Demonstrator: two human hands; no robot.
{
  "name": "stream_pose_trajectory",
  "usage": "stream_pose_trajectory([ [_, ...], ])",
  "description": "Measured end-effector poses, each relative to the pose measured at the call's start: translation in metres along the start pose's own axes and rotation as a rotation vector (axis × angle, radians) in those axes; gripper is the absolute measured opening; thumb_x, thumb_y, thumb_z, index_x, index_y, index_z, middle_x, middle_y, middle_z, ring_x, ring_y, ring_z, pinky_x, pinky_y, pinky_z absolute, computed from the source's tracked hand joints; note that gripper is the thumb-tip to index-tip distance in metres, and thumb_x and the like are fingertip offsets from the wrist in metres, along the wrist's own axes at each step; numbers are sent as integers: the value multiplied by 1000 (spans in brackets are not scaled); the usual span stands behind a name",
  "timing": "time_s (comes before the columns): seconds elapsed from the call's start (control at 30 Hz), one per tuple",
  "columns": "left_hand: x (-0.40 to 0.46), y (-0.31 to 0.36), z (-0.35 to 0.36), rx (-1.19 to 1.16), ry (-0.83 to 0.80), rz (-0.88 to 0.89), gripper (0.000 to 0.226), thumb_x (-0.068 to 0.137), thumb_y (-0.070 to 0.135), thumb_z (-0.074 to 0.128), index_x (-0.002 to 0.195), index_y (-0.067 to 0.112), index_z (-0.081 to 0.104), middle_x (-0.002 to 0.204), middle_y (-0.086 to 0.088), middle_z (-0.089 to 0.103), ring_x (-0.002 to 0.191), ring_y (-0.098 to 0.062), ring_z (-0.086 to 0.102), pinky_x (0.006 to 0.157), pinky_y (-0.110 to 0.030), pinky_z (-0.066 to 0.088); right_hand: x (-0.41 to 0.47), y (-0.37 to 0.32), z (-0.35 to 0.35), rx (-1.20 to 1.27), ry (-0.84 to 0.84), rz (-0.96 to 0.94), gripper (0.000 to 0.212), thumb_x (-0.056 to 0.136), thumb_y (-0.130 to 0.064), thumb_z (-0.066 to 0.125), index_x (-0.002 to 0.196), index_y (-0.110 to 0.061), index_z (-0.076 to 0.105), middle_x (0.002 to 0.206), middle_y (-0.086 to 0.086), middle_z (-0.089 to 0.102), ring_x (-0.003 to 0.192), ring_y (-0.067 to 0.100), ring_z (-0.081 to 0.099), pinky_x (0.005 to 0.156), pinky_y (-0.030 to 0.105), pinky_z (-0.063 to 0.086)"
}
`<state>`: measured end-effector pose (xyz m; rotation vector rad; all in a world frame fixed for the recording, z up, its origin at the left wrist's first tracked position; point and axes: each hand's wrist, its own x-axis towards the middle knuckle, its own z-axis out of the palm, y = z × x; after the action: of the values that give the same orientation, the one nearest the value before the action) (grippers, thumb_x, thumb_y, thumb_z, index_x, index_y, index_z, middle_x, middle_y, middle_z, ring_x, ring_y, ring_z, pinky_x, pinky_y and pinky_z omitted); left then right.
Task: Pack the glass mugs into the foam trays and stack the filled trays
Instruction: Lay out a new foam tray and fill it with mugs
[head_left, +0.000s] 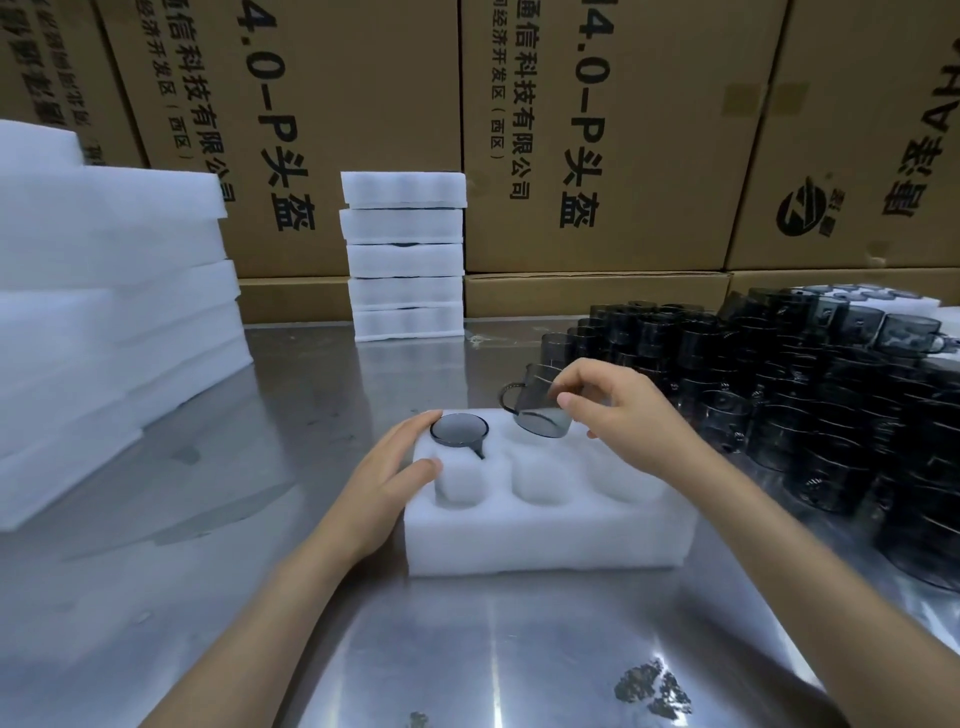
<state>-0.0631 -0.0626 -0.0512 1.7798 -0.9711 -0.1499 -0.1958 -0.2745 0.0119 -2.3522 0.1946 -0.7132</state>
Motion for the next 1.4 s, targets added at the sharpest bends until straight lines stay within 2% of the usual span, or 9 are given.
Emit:
stream_pose_trajectory([
  [0.07,0,1,0,2,-1,6,49,76,34,46,124,42,44,128,30,43,115,23,36,87,3,29,1,-2,0,-120,35,4,36,89,-47,49,64,-20,53,59,-9,49,58,8,44,57,30,36],
  [0.17,0,1,0,5,3,-4,52,75,34,46,127,39,44,130,27,44,116,20,37,90,0,29,2,-10,4,-312,74,34,66,83,-69,37,57,-9,39,61,9,46,55,16,39,54,32,27],
  [0.4,-1,3,0,2,-6,-8,49,76,35,46,124,44,43,128,31,41,116,23,35,90,0,28,11,-23,10,-251,-15,-48,33,95,-30,48,80,-6,63,87,2,61,82,21,54,72,34,42],
  [0.53,0,3,0,8,-13,-5,49,76,34,46,124,44,43,128,31,42,116,21,36,90,0,28,9,-16,19,-326,36,-150,28,97,-30,46,82,-15,62,81,-5,59,89,13,48,74,34,44],
  [0.67,0,3,0,11,-11,-9,51,76,34,46,127,41,44,128,29,43,116,22,36,89,2,28,6,-10,26,-356,28,-103,26,97,-36,46,80,-21,60,85,-9,59,106,10,45,77,37,47],
  [1.0,-2,5,-1,30,-22,-31,53,76,37,47,129,43,41,128,33,40,114,24,35,89,2,27,1,-5,27,-391,-24,-86,29,97,-39,45,77,-23,59,69,-17,53,98,12,40,67,27,33],
  [1.13,-2,6,-2,41,-31,-35,48,75,37,48,120,52,41,129,36,40,117,23,34,94,-4,28,1,-3,24,-389,-34,-54,31,96,-43,40,80,-25,60,81,-12,61,100,9,43,75,33,43],
  [1.27,0,13,-3,77,-14,-37,50,75,42,50,123,51,41,145,24,31,133,10,24,108,-19,19,1,-3,22,-351,5,-82,36,99,-39,33,93,-22,64,92,-7,64,101,10,48,78,31,39],
  [1.4,3,34,-2,110,-16,57,53,78,46,50,130,49,42,145,32,27,134,14,20,105,-17,17,-2,1,15,-264,55,-77,32,100,-32,32,108,-29,63,104,-14,63,108,6,47,86,30,39],
])
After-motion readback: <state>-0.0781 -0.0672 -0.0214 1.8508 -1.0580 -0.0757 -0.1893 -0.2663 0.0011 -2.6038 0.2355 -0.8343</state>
